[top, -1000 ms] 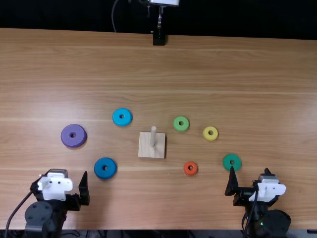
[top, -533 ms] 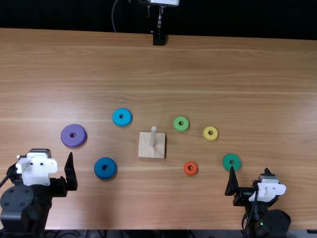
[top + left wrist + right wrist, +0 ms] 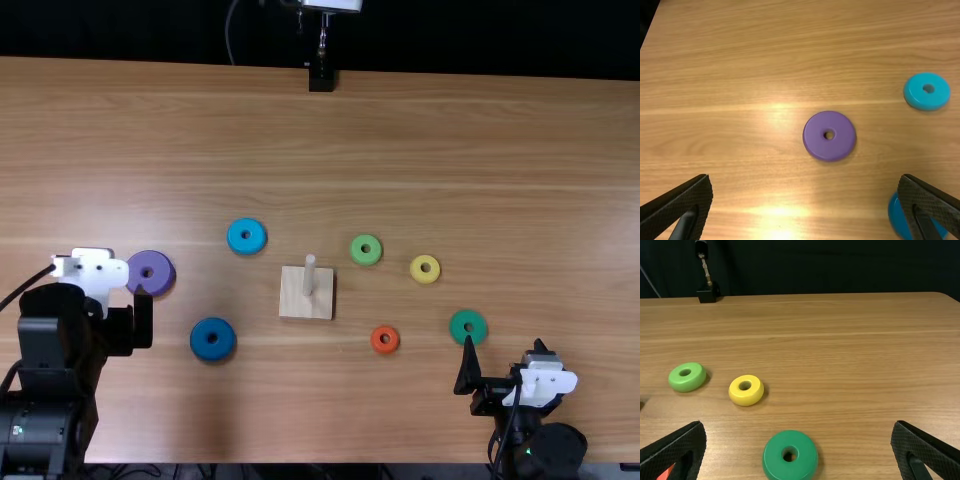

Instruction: Build the Hanoi tower: stack the rings onto the peg from bottom to top in this color order: purple, dark blue, light blue, dark green, light green, yellow, orange.

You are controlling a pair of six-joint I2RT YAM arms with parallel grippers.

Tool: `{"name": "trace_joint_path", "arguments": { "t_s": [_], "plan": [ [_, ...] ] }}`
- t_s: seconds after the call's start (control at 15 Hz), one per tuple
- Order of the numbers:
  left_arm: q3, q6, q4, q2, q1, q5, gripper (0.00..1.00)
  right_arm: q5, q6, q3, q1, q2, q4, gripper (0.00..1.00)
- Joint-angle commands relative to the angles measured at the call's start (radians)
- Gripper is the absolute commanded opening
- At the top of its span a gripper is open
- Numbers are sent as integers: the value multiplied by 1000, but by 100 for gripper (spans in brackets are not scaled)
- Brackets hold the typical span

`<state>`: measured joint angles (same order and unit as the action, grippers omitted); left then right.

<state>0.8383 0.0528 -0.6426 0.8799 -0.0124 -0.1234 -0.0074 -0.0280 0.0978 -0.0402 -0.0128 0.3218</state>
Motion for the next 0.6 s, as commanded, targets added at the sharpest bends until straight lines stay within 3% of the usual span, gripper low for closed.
{"name": "trace_joint_path", "arguments": {
  "t_s": [0.0, 0.2, 0.47, 0.53],
  "plan": [
    [35, 12, 37, 44, 8, 6, 100, 2, -1, -83, -9, 13, 70, 100],
    [77, 13, 83, 226, 6, 9, 100, 2, -1, -83, -9, 13, 70, 100],
    [197, 12, -38, 505, 8, 11, 100, 2, -1, -83, -9, 13, 70, 100],
    [231, 10, -83, 582, 9, 39, 100, 2, -1, -83, -9, 13, 70, 100]
  ]
}}
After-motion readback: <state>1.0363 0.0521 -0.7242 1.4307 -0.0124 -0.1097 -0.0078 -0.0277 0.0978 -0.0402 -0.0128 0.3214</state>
